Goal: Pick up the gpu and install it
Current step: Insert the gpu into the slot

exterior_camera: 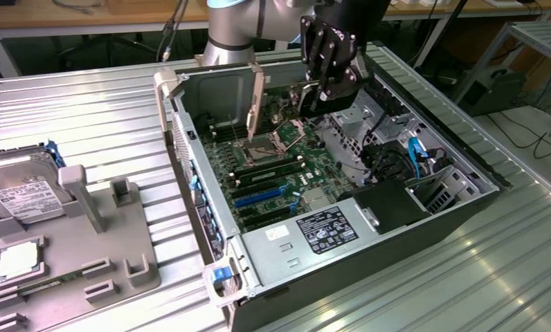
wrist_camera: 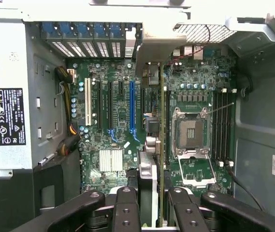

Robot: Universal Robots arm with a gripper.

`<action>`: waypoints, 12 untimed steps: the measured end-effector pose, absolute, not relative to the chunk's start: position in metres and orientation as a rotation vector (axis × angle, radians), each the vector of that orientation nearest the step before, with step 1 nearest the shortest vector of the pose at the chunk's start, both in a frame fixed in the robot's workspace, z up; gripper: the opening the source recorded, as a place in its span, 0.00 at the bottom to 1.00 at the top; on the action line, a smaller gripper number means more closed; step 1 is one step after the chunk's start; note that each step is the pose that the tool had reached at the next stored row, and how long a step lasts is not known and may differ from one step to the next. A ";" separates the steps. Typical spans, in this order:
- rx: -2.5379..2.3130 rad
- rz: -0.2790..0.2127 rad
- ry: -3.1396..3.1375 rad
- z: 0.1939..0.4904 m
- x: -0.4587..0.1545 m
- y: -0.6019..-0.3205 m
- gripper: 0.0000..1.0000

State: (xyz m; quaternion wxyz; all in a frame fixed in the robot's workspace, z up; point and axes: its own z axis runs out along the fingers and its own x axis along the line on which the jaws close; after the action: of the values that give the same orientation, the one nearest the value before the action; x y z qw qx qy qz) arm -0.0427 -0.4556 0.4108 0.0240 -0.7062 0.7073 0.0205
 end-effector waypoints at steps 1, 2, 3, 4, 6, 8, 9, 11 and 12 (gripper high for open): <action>-2.186 0.062 2.188 0.410 -0.043 -0.456 0.28; -2.186 0.061 2.187 0.409 -0.043 -0.456 0.28; -2.185 0.060 2.186 0.409 -0.043 -0.456 0.28; -2.185 0.059 2.185 0.408 -0.043 -0.456 0.28; -2.184 0.058 2.184 0.407 -0.043 -0.455 0.28; -2.182 0.061 2.183 0.406 -0.043 -0.456 0.28; -2.182 0.061 2.183 0.405 -0.044 -0.455 0.28; -2.182 0.061 2.183 0.403 -0.045 -0.456 0.28; -2.183 0.062 2.183 0.401 -0.045 -0.455 0.28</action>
State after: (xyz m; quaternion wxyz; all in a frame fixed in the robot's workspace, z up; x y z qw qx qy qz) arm -0.0452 -0.4555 0.4012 0.0269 -0.7066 0.7068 0.0200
